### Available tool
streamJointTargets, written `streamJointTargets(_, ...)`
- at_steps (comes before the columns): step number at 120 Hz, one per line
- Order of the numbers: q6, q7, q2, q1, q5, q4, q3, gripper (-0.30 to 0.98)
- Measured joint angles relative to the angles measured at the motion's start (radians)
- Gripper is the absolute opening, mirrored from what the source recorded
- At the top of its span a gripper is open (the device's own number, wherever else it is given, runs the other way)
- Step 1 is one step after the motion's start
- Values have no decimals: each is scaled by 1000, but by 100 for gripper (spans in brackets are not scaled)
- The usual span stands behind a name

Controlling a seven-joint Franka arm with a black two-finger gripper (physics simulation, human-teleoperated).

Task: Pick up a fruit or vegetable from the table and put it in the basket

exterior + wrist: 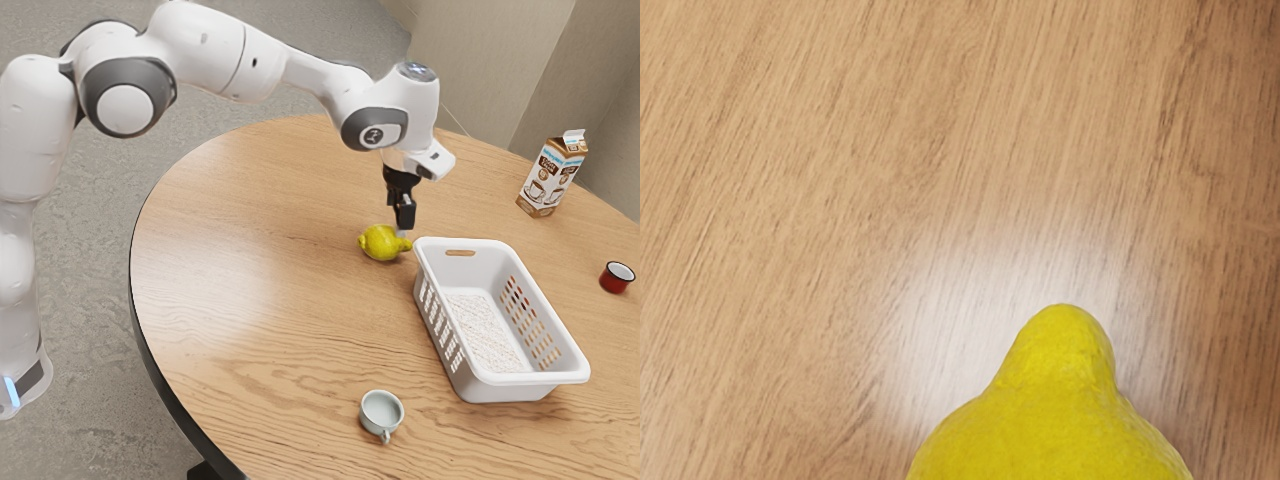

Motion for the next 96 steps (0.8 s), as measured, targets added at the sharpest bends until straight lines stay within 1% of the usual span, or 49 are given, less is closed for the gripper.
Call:
streamJointTargets(70, 11, 18, 3, -6, -27, -16, -23, 69)
streamJointTargets(96, -44, 22, -2, -5, -35, -32, -23, 69)
